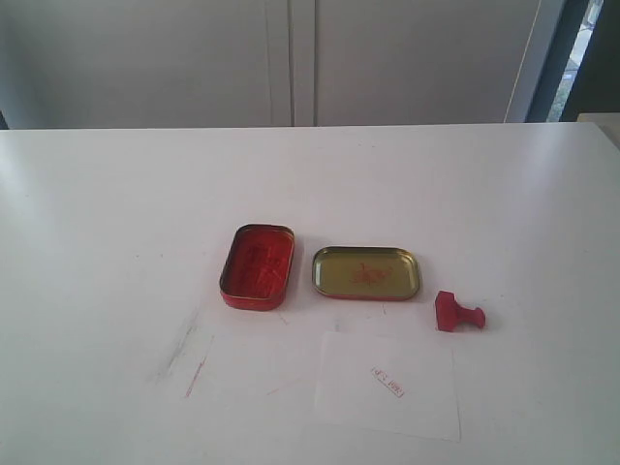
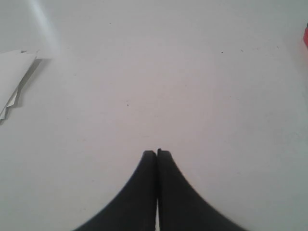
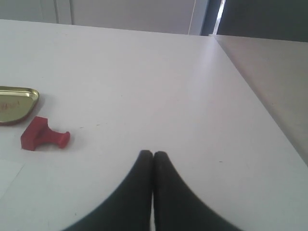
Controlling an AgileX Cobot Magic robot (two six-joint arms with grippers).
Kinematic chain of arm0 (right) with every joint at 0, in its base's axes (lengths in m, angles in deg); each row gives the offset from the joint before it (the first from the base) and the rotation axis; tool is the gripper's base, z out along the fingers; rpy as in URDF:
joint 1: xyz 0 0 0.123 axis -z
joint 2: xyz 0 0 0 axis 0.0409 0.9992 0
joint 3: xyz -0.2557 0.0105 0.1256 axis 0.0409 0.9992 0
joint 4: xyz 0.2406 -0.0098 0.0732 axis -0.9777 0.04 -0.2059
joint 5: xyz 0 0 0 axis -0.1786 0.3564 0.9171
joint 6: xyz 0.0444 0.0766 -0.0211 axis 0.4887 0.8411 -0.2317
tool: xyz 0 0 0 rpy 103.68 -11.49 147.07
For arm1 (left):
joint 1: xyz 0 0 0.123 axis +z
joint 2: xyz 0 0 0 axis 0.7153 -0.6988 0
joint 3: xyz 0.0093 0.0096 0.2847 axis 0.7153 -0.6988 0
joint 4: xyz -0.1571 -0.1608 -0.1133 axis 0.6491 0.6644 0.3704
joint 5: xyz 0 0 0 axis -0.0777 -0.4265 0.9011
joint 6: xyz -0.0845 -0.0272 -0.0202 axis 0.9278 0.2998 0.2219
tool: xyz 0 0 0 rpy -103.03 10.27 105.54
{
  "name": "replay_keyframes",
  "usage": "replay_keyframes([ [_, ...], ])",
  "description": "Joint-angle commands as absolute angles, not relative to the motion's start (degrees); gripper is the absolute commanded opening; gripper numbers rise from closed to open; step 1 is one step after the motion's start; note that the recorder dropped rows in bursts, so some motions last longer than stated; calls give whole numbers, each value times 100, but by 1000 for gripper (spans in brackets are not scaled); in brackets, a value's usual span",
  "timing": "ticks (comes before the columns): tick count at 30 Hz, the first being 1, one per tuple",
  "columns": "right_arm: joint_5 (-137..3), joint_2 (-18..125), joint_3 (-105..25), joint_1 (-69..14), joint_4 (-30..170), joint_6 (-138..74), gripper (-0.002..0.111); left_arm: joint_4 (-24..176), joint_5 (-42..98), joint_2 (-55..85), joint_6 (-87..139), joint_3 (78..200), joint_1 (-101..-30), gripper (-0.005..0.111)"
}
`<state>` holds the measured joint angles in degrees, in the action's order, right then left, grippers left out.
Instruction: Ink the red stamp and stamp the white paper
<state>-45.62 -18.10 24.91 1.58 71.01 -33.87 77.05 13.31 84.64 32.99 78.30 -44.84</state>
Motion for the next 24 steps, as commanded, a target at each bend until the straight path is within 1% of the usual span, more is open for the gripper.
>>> replay_keyframes([
  [1,-4658,-1835,2524,187,7150,-3346,0,7721,1335,8490,3299,7835,-4509,0],
  [24,-4658,-1835,2524,187,7150,-3399,0,7721,1335,8490,3299,7835,-4509,0],
])
